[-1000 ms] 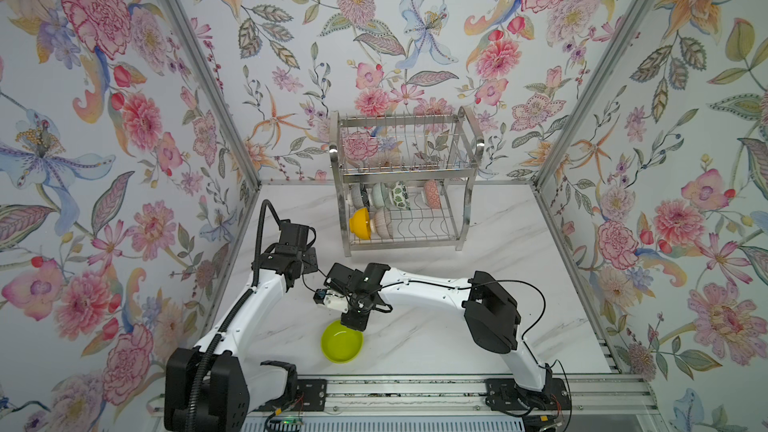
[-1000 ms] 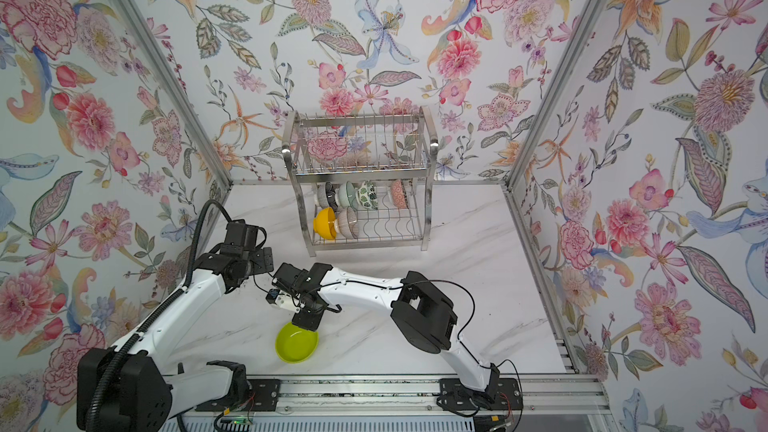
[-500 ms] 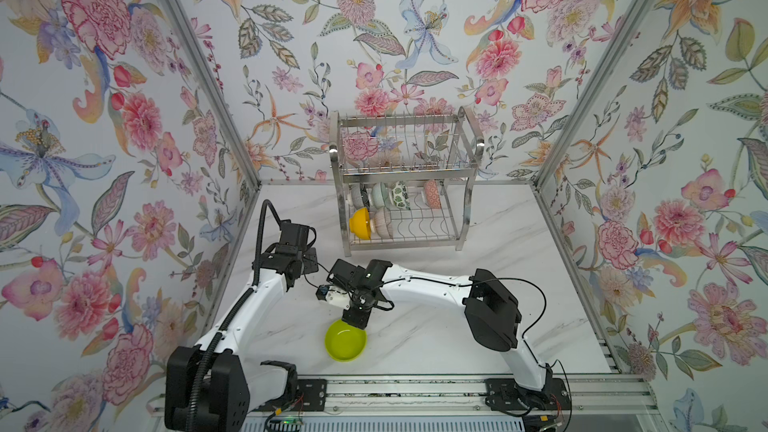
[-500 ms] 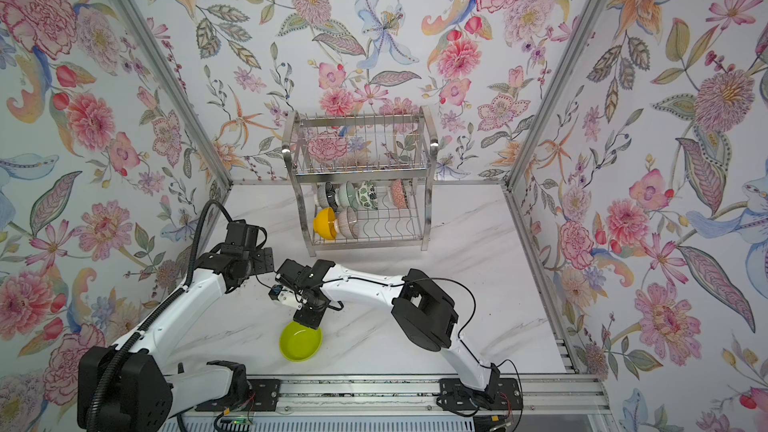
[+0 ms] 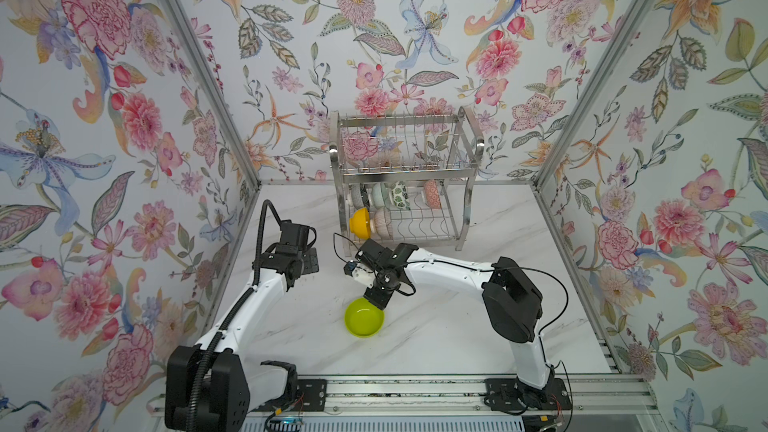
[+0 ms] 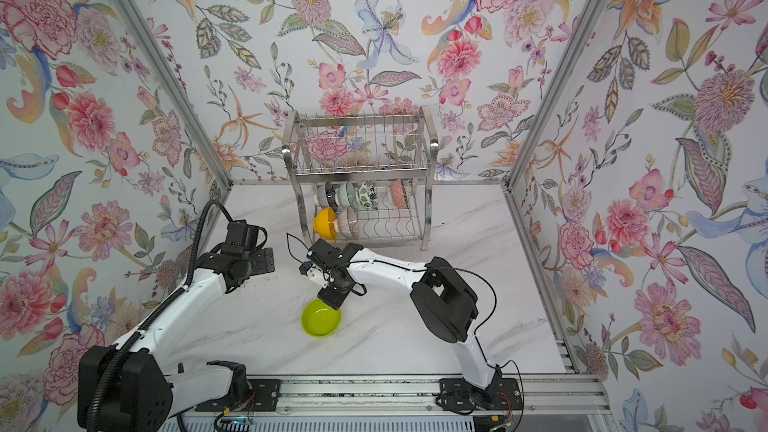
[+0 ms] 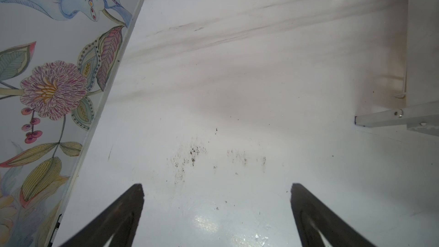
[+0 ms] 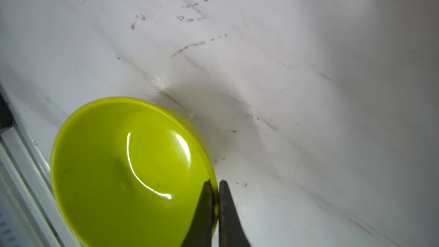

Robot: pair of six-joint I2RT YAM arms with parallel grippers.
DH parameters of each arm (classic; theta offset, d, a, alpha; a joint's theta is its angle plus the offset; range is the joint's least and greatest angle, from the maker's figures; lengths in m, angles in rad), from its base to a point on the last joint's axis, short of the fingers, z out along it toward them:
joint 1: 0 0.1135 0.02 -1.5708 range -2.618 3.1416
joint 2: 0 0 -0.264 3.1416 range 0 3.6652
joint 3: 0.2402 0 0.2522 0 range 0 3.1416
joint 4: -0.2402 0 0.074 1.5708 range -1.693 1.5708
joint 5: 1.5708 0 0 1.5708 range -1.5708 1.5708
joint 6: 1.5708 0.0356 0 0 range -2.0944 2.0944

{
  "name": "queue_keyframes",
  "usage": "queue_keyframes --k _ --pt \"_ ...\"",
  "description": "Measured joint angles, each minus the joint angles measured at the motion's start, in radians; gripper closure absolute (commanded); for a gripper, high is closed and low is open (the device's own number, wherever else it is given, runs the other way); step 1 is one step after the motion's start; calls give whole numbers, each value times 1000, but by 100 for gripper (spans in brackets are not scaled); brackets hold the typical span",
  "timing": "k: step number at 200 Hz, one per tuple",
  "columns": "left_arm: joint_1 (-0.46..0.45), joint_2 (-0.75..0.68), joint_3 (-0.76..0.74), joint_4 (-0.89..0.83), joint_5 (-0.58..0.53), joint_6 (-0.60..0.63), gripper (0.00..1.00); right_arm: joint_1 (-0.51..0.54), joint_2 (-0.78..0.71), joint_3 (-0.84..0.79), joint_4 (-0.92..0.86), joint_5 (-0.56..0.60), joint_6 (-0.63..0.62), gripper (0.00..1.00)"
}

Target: Load the bowls into the dish rack

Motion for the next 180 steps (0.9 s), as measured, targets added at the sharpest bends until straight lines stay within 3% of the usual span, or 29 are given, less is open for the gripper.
queue_keyframes --k 94,161,180 --pt "0 0 0 3 34 1 1 -241 -84 -125 47 53 18 89" --pt "0 0 0 3 77 15 1 -253 -98 -126 69 103 37 79" --pt "0 0 0 7 103 27 1 -253 -127 -126 71 121 43 72"
